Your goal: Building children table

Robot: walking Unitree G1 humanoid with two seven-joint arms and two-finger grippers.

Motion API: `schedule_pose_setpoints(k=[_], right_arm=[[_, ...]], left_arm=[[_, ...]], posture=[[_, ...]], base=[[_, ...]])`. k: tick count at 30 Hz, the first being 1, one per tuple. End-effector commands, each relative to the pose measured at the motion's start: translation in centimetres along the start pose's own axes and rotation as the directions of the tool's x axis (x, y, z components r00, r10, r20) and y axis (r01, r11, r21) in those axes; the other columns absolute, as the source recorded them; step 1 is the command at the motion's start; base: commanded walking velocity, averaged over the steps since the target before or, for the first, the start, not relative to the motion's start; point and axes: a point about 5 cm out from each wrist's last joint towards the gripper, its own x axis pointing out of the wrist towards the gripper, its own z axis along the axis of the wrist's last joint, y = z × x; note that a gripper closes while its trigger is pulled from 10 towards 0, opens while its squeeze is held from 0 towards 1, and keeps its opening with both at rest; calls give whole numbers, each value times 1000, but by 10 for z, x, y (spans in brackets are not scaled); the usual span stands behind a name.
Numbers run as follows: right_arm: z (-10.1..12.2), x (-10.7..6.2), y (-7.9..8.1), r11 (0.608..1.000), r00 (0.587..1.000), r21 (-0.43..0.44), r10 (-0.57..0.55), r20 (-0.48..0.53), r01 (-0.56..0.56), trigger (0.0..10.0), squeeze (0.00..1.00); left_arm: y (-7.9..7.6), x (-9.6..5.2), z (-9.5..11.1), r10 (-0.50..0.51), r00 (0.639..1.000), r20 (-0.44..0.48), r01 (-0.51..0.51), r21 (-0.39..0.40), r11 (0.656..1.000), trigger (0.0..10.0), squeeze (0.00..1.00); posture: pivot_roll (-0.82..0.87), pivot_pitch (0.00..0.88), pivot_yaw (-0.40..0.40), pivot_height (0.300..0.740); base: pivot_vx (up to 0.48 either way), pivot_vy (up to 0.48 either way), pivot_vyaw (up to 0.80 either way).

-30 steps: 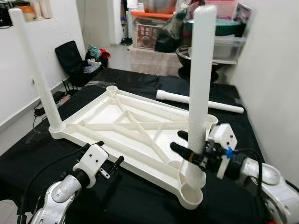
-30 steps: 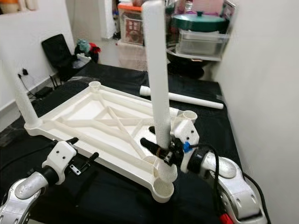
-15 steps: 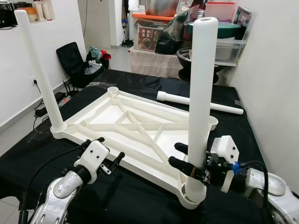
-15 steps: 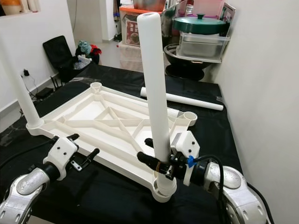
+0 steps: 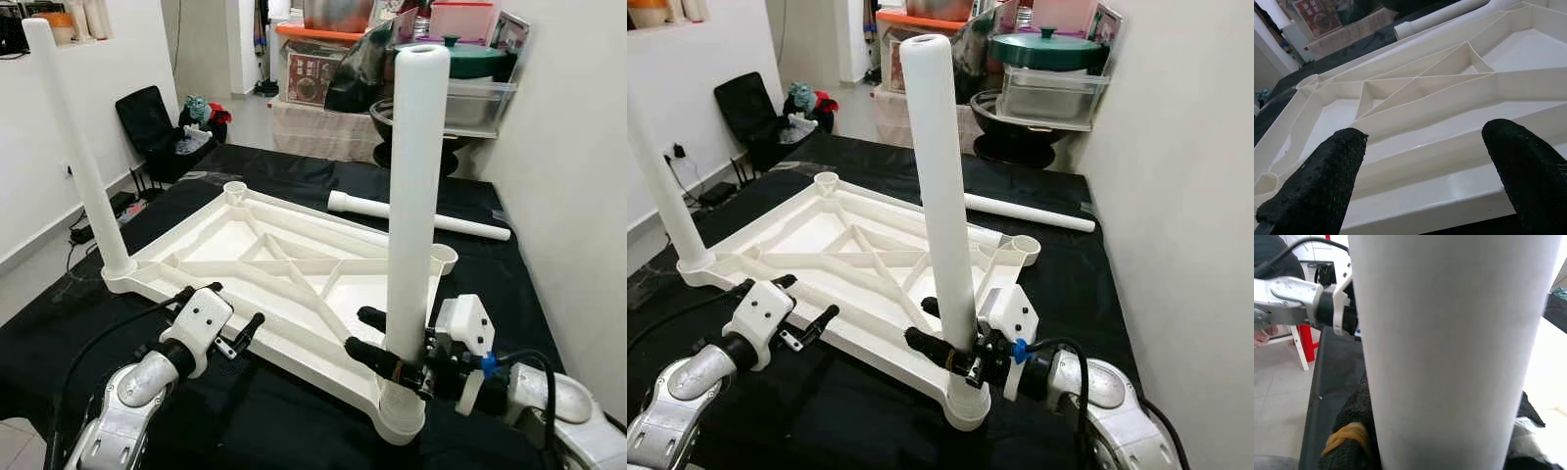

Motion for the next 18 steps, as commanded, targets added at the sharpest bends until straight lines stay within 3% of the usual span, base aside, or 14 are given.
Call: schedule_pose_setpoints(k=[1, 9, 18], right_arm=[[-6, 5, 10, 997, 999, 60, 53, 7, -53, 10000, 0], [2, 10, 15, 991, 992, 134, -10, 124, -7, 10000, 0], [-2, 14, 12, 991, 985, 95, -104, 137, 91, 10000, 0]], left_arm=[[-1, 1, -3, -2, 1000, -13, 2, -16, 1000, 10000, 0], [5, 4, -2, 15, 1000, -9, -15, -34, 999, 10000, 0], [7, 9, -1, 23, 1000, -3, -23, -27, 999, 10000, 0]], posture=[[56, 0, -68, 740], [51, 0, -51, 740], [48, 0, -43, 740]], base=[[0, 0, 0], [0, 0, 0], [0, 0, 0]])
